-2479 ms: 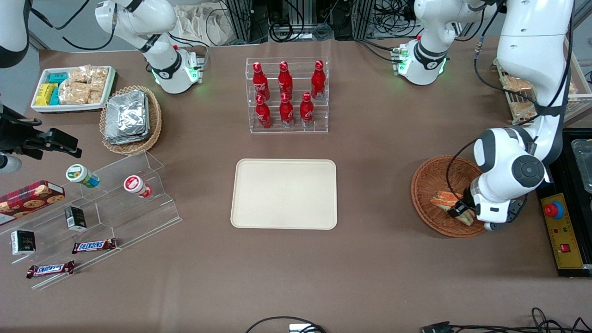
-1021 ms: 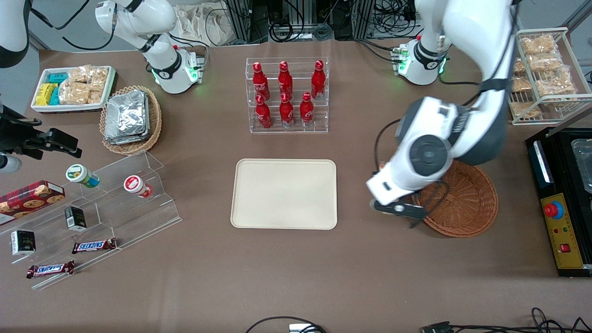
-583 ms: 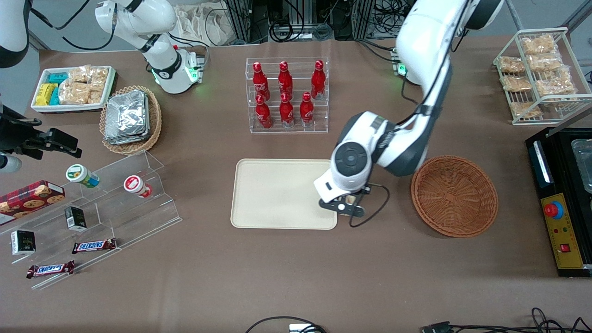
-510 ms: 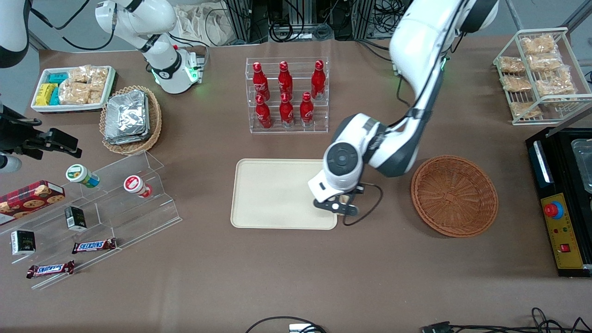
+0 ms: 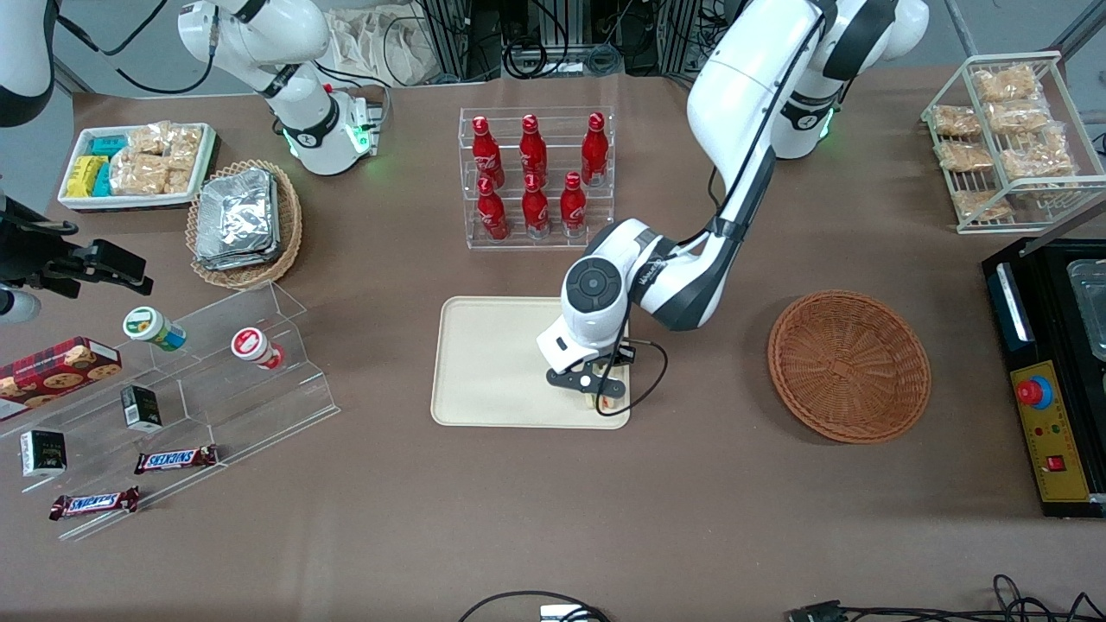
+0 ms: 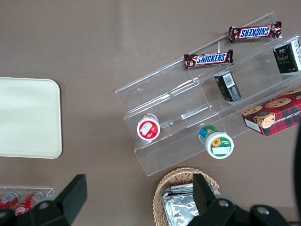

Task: Place sandwich from basket to tray
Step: 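Lower the sandwich onto the tray and open the left gripper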

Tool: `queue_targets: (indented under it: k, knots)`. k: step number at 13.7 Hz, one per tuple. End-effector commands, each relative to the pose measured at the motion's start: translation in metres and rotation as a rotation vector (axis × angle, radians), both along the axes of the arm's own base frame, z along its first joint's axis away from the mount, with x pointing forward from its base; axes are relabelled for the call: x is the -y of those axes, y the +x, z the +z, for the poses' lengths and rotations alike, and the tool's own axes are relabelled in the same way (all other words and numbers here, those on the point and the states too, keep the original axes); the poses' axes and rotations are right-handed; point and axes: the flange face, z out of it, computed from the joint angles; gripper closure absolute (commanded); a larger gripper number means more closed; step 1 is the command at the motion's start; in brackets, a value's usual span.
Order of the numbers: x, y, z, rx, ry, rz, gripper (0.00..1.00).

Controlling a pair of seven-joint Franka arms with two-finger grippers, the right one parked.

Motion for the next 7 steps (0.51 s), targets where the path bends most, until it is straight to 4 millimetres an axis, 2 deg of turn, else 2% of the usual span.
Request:
queue_targets:
  k: [1,2,3,5,7]
  knots:
    - [0.004,0.006,0.001,0.012,-0.01,0.007,0.68]
    - [0.003,0.007,0.001,0.011,-0.011,0.009,0.45]
    - [0.003,0.007,0.001,0.012,-0.01,0.008,0.0]
    - [0.002,0.007,0.011,0.016,-0.012,0.007,0.0]
    - [0.0,0.005,0.039,0.017,-0.01,0.006,0.0]
